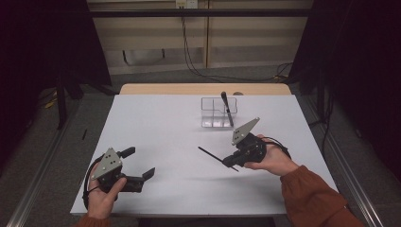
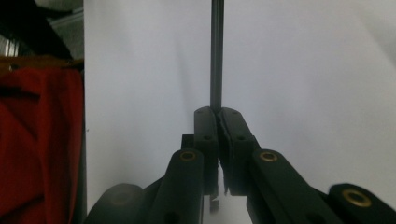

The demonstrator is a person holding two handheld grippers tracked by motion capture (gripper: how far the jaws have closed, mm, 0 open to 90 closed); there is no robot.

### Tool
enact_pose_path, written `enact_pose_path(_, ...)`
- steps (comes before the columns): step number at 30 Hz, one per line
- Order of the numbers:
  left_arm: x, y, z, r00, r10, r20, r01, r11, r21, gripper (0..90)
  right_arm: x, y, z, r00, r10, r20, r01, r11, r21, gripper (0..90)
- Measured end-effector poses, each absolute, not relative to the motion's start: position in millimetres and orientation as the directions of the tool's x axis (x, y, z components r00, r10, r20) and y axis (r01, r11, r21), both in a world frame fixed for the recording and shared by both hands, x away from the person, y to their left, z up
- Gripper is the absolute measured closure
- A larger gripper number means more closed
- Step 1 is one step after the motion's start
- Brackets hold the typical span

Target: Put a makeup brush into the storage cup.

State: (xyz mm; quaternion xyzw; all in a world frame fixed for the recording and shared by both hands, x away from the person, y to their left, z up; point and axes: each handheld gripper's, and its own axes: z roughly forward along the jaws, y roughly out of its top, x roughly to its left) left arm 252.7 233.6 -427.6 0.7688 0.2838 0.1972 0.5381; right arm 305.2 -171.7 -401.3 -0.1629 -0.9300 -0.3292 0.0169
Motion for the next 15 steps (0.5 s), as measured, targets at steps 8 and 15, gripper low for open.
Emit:
enact_pose_path(8, 253.4, 230.9, -427.2, 0.774, 0.633, -0.02, 0.251, -0.277, 0.928, 2.1, 306.1, -162.6, -402.1, -0.957, 0.261, 0.127, 0.289, 0.829, 0.479, 86.3)
enact_pose_path(15, 250.5, 226.6, -421.9, 0.781, 0.624, -0.015, 0.249, -0.29, 0.924, 2.1, 305.0, -157.1, -407.2, -0.962, 0.25, 0.11, 0.273, 0.895, 0.353, 86.3)
